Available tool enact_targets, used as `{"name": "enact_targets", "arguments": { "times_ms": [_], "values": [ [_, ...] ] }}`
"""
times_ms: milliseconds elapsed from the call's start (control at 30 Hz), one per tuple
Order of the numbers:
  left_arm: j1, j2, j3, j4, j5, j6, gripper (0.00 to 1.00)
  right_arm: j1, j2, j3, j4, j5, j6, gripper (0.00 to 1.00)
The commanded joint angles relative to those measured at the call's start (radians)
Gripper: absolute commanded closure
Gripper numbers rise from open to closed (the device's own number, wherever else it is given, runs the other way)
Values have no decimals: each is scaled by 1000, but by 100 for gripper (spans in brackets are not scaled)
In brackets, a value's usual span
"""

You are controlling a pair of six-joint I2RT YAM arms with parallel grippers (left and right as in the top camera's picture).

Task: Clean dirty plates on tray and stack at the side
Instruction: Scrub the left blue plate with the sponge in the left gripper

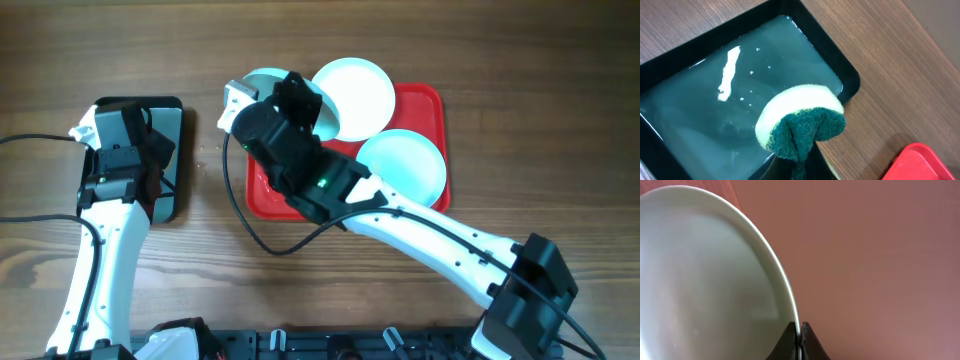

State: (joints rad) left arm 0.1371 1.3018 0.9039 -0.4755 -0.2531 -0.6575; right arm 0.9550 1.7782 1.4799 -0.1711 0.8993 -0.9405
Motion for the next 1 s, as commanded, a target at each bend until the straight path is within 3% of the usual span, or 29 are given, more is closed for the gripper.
{"name": "enact_targets", "arguments": {
  "times_ms": [0, 133, 200, 233, 300, 400, 533, 800, 967],
  "values": [
    [3, 5, 1, 2, 2, -13, 96, -30, -17, 4, -100, -124, 172, 96],
    [3, 5, 1, 8, 150, -2, 96, -269, -3, 4, -406, -930, 565, 96],
    [0, 8, 1, 21, 248, -1, 96, -410, 49, 0, -462, -1266, 583, 96],
    [-6, 9, 1, 32, 301, 21, 96, -442, 78, 0, -473, -1302, 584, 96],
    [-62, 24, 1, 70, 414, 104, 96, -483, 212, 0, -446, -1301, 617, 96],
    [-182, 84, 1, 92, 414, 104, 96, -481, 338, 0, -440, -1300, 661, 96],
    [-328, 186, 1, 166, 413, 134, 96, -482, 360, 0, -359, -1184, 758, 96],
    [-356, 295, 1, 176, 414, 183, 96, -483, 373, 0, -287, -1184, 783, 96],
    [-362, 486, 1, 267, 492, 183, 96, -483, 374, 0, -343, -1164, 758, 96]
  ]
}}
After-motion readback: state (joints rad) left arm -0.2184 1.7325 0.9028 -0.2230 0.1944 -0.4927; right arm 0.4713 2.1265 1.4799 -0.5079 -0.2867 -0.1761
